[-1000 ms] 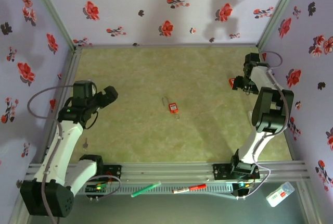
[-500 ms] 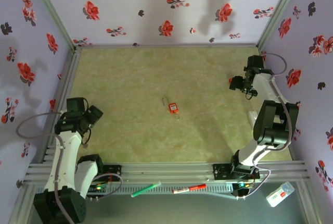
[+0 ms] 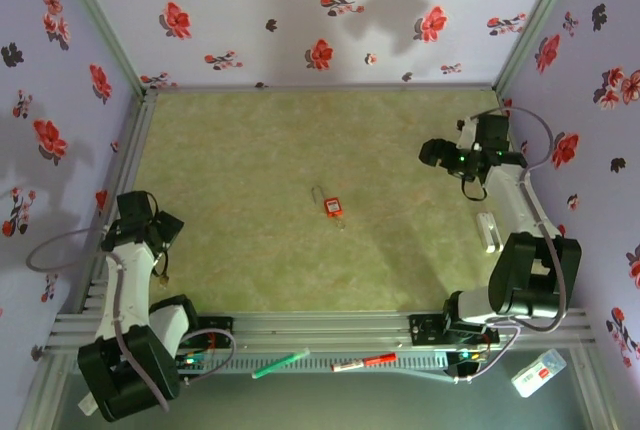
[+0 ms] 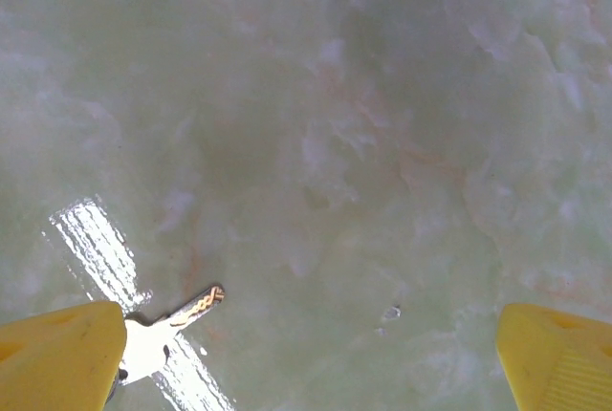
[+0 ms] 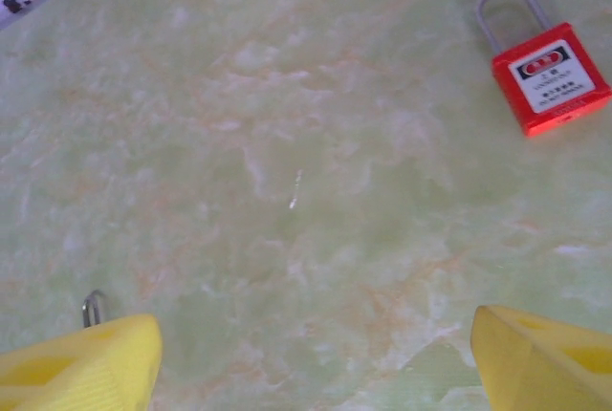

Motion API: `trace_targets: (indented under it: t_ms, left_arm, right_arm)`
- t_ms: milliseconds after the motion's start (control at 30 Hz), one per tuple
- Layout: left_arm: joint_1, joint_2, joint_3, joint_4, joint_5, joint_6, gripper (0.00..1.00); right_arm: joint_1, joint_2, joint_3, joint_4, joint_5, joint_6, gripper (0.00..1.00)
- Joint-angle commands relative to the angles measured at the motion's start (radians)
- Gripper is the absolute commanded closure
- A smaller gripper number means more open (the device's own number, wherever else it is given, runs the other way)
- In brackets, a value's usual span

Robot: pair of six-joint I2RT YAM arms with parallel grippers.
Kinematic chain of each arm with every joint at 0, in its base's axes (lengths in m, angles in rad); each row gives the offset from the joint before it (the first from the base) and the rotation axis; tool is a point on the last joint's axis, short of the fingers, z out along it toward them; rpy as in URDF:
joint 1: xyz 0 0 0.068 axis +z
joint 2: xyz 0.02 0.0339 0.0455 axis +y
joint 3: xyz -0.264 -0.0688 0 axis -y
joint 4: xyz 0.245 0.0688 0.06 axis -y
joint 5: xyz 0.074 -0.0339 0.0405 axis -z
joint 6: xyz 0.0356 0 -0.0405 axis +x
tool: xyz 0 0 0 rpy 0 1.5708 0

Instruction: Unlock with the key

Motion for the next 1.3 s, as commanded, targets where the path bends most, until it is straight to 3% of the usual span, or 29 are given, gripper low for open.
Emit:
trace_targets:
  t_ms: [0,567,867,1133,1267]
  left_arm:
    - [0.009,0.036,0.0,0.014,0.016,0.022,0.02]
    - [0.029,0.097,-0.124,0.09,-0.01,-0.009,0.08]
    - [0.05,0.325,-0.089,0.16,0.07,0.025,0.15]
    - [0.031,0.354,-0.085,0.211,0.215,0.049,0.4]
    - [-0.093,0.36,-0.084,0.241,0.222,-0.016,0.5]
  right_arm:
    - [0.021,-0.008,0.048,-0.054,-0.011,-0.013,0.16]
    - [0.072,-0.024,0.112,-0.167,0.071,-0.072,0.16]
    - [0.072,-0.08,0.121,-0.202,0.071,-0.097,0.15]
    - [0.072,-0.101,0.118,-0.202,0.076,-0.094,0.15]
    - [0.072,-0.101,0.117,-0.181,0.073,-0.074,0.15]
